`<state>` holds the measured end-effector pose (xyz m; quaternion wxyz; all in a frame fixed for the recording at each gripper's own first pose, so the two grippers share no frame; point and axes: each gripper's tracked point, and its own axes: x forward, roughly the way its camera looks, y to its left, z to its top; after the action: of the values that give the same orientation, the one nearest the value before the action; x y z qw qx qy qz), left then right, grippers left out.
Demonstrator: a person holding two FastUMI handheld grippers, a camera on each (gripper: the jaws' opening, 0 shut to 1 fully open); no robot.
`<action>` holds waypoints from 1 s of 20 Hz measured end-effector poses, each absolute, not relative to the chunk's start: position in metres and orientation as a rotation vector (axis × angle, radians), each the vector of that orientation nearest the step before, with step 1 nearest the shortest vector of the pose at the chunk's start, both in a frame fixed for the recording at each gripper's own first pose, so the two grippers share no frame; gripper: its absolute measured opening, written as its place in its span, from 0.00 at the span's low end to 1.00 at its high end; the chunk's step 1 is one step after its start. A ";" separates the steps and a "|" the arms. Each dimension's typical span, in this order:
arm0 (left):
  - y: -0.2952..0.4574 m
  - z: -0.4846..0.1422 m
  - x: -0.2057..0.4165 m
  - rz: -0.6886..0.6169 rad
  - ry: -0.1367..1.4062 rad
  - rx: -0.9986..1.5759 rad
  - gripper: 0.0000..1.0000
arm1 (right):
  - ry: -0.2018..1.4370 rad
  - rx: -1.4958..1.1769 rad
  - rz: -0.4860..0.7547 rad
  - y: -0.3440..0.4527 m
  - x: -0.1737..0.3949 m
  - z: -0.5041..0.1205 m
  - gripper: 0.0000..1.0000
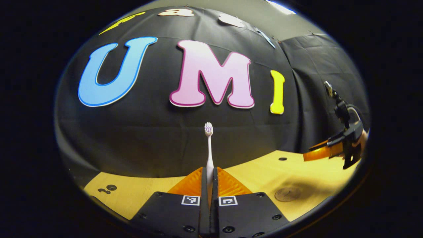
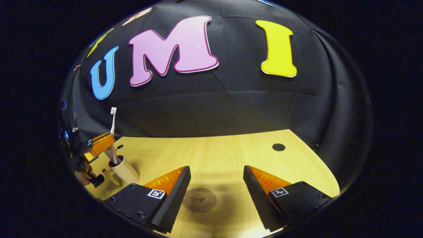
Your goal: Put the toothbrush and toothpaste on the desktop into the cup, then pick up the cup and place it on the coaster on the desktop.
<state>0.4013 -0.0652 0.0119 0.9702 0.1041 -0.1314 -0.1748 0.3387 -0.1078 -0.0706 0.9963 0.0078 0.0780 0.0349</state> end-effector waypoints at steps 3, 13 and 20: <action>-0.060 -0.002 0.402 -0.355 -0.258 0.258 0.06 | 0.171 -0.003 0.067 -0.108 0.335 -0.082 0.98; -0.058 -0.024 0.385 -0.373 -0.179 0.287 0.48 | 0.185 0.003 0.071 -0.105 0.330 -0.082 0.98; -0.055 -0.044 0.328 -0.368 0.001 0.322 0.98 | 0.202 0.001 0.049 -0.136 0.305 -0.076 0.98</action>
<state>0.3277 -0.0552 -0.0438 0.9702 0.1596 0.0007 -0.1824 0.3052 -0.1360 -0.0762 0.9946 0.0003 0.1008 0.0247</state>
